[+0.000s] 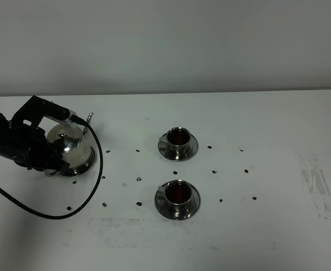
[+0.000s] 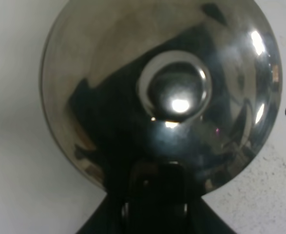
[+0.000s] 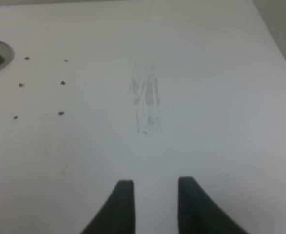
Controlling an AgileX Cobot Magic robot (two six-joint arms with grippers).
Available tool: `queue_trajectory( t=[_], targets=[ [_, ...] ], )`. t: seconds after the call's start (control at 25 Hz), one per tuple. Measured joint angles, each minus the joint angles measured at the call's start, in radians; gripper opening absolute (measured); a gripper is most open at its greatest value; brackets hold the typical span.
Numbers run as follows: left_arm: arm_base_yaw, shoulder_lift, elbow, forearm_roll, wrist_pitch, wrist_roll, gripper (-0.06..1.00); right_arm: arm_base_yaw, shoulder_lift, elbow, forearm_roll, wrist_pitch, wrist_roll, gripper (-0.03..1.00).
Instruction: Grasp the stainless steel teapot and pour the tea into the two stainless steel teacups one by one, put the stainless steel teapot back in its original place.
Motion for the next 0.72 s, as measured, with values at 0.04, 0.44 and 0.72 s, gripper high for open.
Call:
queue_trajectory(
  t=[0.04, 0.44, 0.72],
  targets=[
    [0.0, 0.0, 0.0, -0.005, 0.001, 0.0, 0.22, 0.0, 0.0, 0.0, 0.0, 0.0, 0.0, 0.21],
    [0.0, 0.0, 0.0, -0.016, 0.004, 0.0, 0.22, 0.0, 0.0, 0.0, 0.0, 0.0, 0.0, 0.21],
    [0.0, 0.0, 0.0, -0.017, 0.011, 0.0, 0.22, 0.0, 0.0, 0.0, 0.0, 0.0, 0.0, 0.21]
  ],
)
